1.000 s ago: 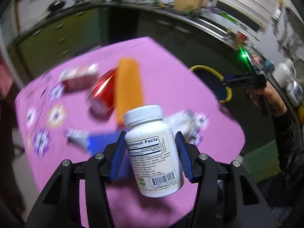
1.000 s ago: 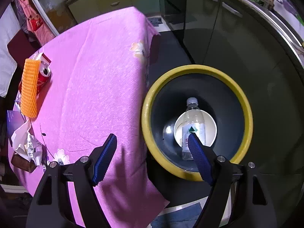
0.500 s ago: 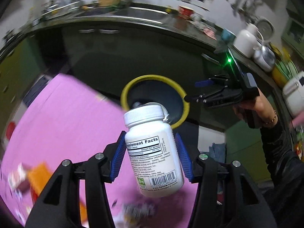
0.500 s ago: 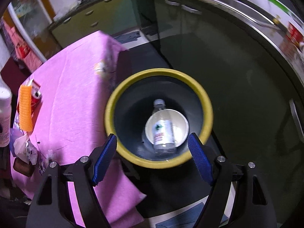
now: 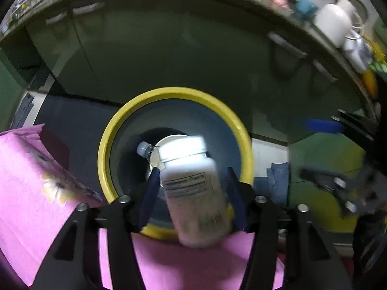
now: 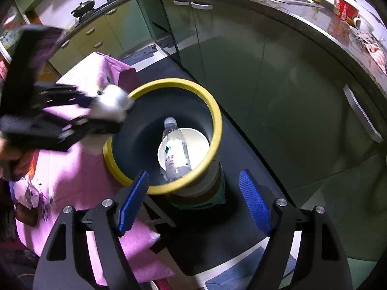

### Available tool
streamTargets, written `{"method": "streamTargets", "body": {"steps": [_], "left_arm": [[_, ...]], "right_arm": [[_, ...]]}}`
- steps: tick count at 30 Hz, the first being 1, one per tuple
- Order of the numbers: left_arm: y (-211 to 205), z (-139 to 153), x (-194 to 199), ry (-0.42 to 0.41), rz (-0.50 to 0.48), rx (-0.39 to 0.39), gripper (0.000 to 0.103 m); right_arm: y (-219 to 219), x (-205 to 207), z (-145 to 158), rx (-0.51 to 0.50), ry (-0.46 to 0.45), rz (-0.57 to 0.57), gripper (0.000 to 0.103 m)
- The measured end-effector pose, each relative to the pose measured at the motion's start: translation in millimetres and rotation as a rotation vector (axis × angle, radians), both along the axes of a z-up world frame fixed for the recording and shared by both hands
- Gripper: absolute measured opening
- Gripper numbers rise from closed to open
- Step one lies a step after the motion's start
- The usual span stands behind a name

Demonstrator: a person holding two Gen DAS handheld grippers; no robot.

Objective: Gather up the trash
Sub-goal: 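Grasp the white pill bottle with the left gripper and drop it into the bin, then move the right gripper back to the table and grasp the brown plastic tray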

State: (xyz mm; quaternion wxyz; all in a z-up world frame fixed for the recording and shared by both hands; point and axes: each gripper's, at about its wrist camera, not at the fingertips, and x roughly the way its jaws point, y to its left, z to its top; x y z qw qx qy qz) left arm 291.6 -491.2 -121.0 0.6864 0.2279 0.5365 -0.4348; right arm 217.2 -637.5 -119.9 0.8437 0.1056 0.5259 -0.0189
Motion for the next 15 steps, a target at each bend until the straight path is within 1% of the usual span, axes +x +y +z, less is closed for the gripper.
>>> {"method": "streamTargets", "body": {"steps": [3, 4, 7, 8, 10, 13, 15], "left_arm": [[-4.2, -3.4, 8.3, -0.002, 0.024, -0.008, 0.071], [-3.4, -1.5, 8.1, -0.002, 0.024, -0.013, 0.072], [8.0, 16.4, 1.1, -0.021, 0.028, -0.047, 0.073], [14.7, 24.9, -0.2, -0.028, 0.03, -0.064, 0.073], [37.5, 50.9, -8.5, -0.043, 0.044, -0.109, 0.074], [73.5, 88.5, -24.4, -0.052, 0.086, -0.197, 0.079], [104.4, 112.2, -36.3, -0.08, 0.124, -0.25, 0.083]], "right_arm": [[-2.7, -5.4, 2.0, -0.001, 0.0, -0.013, 0.076], [-4.5, -7.4, 2.8, 0.0, -0.002, -0.02, 0.076], [-6.8, -9.1, 3.1, 0.002, -0.007, -0.032, 0.076], [-6.5, -10.3, 3.7, 0.004, -0.008, -0.032, 0.076], [-2.2, -12.0, 3.6, 0.008, -0.01, -0.026, 0.076], [5.1, -15.4, 3.6, 0.004, -0.011, -0.012, 0.076], [13.6, -16.5, 5.2, 0.01, -0.02, 0.005, 0.076]]}}
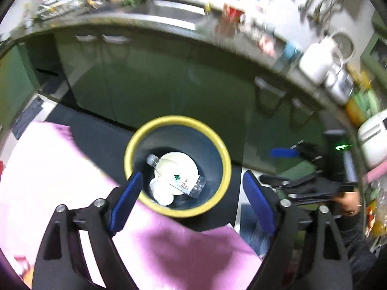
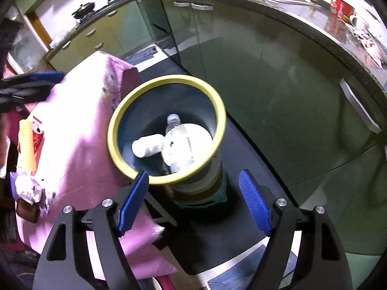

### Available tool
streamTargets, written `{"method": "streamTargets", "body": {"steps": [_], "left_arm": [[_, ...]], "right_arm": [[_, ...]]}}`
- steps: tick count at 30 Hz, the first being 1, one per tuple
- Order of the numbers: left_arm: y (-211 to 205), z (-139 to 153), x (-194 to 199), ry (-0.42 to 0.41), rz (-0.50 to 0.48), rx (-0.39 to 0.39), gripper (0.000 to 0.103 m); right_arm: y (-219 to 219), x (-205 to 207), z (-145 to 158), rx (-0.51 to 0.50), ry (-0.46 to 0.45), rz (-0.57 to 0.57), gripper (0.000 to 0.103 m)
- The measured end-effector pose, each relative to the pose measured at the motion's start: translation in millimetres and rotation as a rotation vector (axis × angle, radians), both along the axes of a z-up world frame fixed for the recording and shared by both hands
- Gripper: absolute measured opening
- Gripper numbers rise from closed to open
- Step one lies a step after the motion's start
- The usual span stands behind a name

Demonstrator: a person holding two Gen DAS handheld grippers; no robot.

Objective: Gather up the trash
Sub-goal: 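Move the right gripper back to the table and grasp the brown plastic tray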

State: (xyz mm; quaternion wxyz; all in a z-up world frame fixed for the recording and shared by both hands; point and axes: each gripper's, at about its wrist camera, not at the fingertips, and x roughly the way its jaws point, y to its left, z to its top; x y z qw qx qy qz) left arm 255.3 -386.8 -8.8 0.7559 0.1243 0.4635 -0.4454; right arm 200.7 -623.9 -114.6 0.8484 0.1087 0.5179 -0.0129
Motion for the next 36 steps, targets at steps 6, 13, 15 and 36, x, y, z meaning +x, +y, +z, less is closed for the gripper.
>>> {"method": "streamTargets", "body": {"steps": [6, 13, 15, 36], "left_arm": [[116.4, 53.4, -42.7, -0.109, 0.162, -0.15, 0.089], [257.4, 49.7, -92.5, -0.197, 0.441, -0.203, 0.092], [289.4, 39.7, -104.3, -0.178, 0.514, -0.223, 0.092], [379.4, 10.8, -159.1, -0.228, 0.729, -0.203, 0.093]], "right_arm": [[65.8, -4.3, 14.5, 0.025, -0.048, 0.152, 0.076], [189.1, -10.0, 33.6, 0.168, -0.109, 0.487, 0.076], [224.2, -15.3, 35.6, 0.198, -0.114, 0.581, 0.076], [400.5, -58.8, -43.6, 0.226, -0.115, 0.855, 0.023]]}}
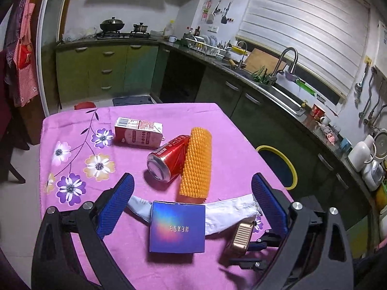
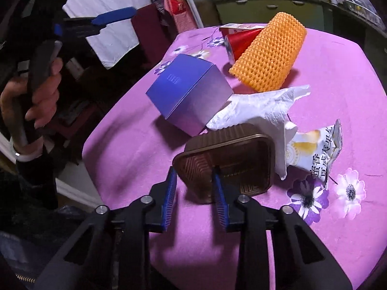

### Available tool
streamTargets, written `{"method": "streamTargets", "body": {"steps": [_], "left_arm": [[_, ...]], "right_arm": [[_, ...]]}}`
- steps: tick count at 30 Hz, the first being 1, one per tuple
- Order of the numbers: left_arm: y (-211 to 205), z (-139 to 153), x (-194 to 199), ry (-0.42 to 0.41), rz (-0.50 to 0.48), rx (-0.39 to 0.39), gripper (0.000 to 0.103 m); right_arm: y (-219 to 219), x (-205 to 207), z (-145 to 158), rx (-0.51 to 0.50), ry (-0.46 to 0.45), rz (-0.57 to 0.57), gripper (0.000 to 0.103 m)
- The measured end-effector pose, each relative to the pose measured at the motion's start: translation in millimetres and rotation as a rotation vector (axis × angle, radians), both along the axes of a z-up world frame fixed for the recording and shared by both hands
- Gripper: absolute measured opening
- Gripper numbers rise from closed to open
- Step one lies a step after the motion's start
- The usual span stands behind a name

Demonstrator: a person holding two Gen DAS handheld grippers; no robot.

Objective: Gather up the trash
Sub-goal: 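Move the right gripper back to the table and grasp the brown plastic tray, then carry the brown tray over the bin and release it with the right gripper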

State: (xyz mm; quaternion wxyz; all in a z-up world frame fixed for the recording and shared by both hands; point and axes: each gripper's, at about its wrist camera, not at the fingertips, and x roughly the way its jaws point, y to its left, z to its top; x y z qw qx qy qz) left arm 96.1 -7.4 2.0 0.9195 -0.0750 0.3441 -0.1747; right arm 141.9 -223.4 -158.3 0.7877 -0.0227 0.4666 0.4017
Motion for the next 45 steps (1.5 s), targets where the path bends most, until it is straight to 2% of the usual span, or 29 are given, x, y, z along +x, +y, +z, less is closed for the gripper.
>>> {"method": "streamTargets", "body": {"steps": [2, 4, 10, 19, 23, 26, 28, 32, 34, 36, 39, 45], "left_arm": [[0.8, -2.0, 0.6, 0.007, -0.001, -0.007, 0.093], [0.9, -3.8, 1.9, 0.012, 0.0, -0.01, 0.093], [0.3, -5.9, 1.4, 0.011, -0.007, -0.014, 0.093], [3.7, -0.5, -4.7, -0.009, -0.001, -0.014, 0.094], [5.2, 1.8, -7.8, -0.018, 0.008, -0.009, 0.094], [5.5, 2.2, -8.3, -0.019, 0.008, -0.009, 0.095], [6.4, 3.1, -9.6, -0.022, 0.01, -0.01, 0.095], [7.3, 3.2, -11.1, -0.02, 0.013, -0.018, 0.096], [7.1, 2.4, -11.7, -0.018, 0.014, -0.02, 0.096], [6.3, 1.4, -12.1, -0.015, 0.016, -0.018, 0.096], [5.0, 0.3, -12.2, -0.009, 0.02, -0.008, 0.096], [3.2, -1.2, -11.2, 0.004, 0.032, 0.01, 0.096]], "right_arm": [[2.6, -1.6, -1.5, -0.009, -0.022, -0.011, 0.022], [6.7, -0.8, -3.0, -0.017, -0.034, -0.01, 0.014], [3.8, -5.7, 5.7, -0.014, -0.07, -0.002, 0.006], [-26.8, -20.0, 41.0, 0.097, -0.033, 0.06, 0.005], [-38.8, -27.3, 58.7, 0.09, -0.078, 0.036, 0.005], [-61.0, -29.4, 86.3, 0.049, -0.184, -0.051, 0.005], [-89.6, -24.2, 105.6, -0.005, -0.271, -0.171, 0.005], [-159.2, 2.3, 123.1, -0.113, -0.337, -0.424, 0.005], [-202.2, 31.9, 112.4, -0.199, -0.308, -0.56, 0.005], [-231.3, 60.1, 93.7, -0.255, -0.244, -0.626, 0.005], [-263.1, 106.0, 56.1, -0.352, -0.157, -0.679, 0.005], [-301.7, 165.8, -2.9, -0.444, -0.017, -0.723, 0.005]]}}
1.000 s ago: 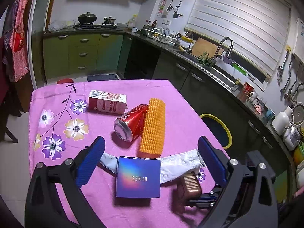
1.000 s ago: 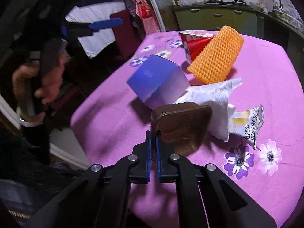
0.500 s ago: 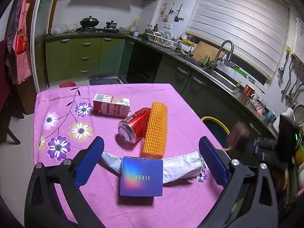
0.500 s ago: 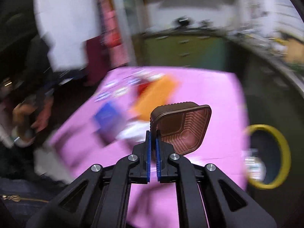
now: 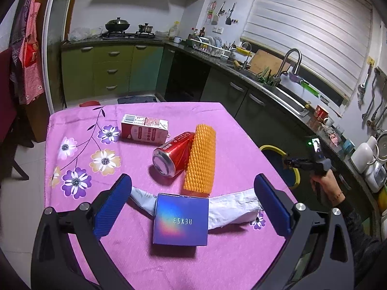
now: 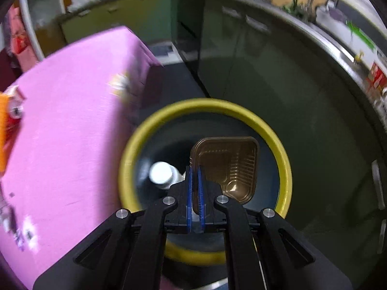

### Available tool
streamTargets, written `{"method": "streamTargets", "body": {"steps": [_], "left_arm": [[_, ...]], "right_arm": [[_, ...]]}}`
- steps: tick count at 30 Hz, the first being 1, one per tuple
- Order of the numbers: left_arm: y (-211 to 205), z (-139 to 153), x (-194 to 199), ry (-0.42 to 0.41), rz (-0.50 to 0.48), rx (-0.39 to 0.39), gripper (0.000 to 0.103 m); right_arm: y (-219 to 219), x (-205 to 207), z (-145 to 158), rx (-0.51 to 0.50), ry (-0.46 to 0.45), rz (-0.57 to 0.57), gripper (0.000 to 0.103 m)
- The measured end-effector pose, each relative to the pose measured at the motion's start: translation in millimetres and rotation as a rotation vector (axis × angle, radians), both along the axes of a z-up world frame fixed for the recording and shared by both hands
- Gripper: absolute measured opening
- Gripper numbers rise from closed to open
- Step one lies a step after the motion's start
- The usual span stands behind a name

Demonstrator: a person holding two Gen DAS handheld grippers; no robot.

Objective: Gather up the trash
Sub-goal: 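Carry the brown tray over the bin and release it with the right gripper, then grasp the blue box with the left gripper and drop it into the bin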

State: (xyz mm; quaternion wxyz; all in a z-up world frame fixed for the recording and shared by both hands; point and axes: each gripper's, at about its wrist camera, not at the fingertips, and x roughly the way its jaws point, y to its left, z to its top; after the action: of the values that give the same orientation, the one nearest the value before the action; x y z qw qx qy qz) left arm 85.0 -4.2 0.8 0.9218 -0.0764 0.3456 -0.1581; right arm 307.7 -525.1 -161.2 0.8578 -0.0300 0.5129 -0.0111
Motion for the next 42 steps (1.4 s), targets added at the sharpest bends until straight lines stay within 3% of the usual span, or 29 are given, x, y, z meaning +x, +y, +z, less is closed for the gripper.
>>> {"method": "streamTargets", "body": {"steps": [2, 4, 7, 12, 20, 24, 31, 42], "left_arm": [[-2.2, -2.2, 2.2, 0.012, -0.003, 0.002, 0.096], [-4.5, -5.0, 4.4, 0.023, -0.005, 0.004, 0.096], [-9.4, -10.6, 6.7, 0.032, -0.003, 0.017, 0.096], [-22.2, -27.4, 10.8, 0.059, 0.036, 0.116, 0.096], [-19.1, -55.3, 16.5, 0.132, 0.032, 0.069, 0.096], [-24.1, -66.4, 20.1, 0.149, 0.024, 0.092, 0.096], [-31.9, -90.4, 29.7, 0.197, 0.006, 0.137, 0.096], [-35.2, -116.1, 36.6, 0.243, -0.003, 0.165, 0.096]], "right_arm": [[-9.5, 11.1, -15.8, 0.003, 0.044, -0.018, 0.01], [-15.8, 16.5, -24.5, -0.004, 0.075, -0.033, 0.033], [-19.5, 11.6, -20.5, -0.013, 0.051, -0.049, 0.045], [-8.4, -22.1, 5.8, 0.004, -0.038, -0.056, 0.052], [25.6, -74.6, 51.8, 0.196, -0.254, -0.046, 0.055], [42.5, -85.0, 68.2, 0.258, -0.316, -0.03, 0.058], [74.0, -86.8, 71.8, 0.27, -0.293, 0.022, 0.058], [81.5, -84.3, 59.0, 0.293, -0.257, 0.039, 0.059]]}}
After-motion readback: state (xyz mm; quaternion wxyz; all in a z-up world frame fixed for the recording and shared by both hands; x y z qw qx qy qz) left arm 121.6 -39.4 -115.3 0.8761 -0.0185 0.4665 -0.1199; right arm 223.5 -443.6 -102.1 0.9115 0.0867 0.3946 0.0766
